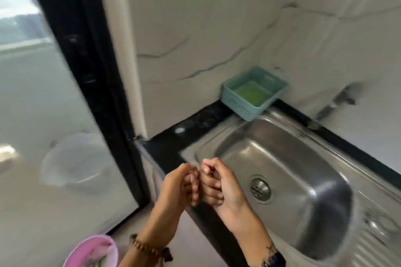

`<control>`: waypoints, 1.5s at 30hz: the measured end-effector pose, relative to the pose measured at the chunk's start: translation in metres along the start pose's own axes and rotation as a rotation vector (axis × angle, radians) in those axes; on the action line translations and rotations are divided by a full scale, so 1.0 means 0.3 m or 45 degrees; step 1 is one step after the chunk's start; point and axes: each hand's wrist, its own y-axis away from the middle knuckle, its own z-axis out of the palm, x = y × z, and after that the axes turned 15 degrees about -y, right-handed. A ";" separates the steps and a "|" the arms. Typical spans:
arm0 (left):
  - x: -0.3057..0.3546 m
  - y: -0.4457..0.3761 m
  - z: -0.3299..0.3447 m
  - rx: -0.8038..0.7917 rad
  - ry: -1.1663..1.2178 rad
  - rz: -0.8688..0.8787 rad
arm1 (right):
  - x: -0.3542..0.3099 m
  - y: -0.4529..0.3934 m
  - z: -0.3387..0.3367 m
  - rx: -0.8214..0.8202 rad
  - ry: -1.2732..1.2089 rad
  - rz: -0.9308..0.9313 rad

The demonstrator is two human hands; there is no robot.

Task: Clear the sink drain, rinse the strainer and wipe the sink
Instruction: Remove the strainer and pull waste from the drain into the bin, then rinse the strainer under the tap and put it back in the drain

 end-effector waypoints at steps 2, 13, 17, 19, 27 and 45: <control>0.011 -0.048 0.141 -0.142 -0.136 -0.020 | -0.105 0.056 -0.068 0.085 -0.040 -0.145; -0.116 -0.272 0.678 -0.594 -0.799 -0.118 | -0.342 0.165 -0.495 0.765 -0.071 -0.617; -0.201 -0.367 0.784 -0.717 -0.957 -0.140 | -0.385 0.153 -0.638 1.050 -0.037 -0.605; -0.246 -0.410 0.852 -0.767 -1.041 -0.172 | -0.410 0.167 -0.716 1.173 -0.012 -0.639; -0.423 -0.483 1.159 -0.961 -1.227 -0.188 | -0.498 0.347 -1.053 1.759 0.653 -0.808; -0.529 -0.454 1.263 -0.622 -0.767 -0.367 | -0.536 0.358 -1.243 1.469 1.269 -0.657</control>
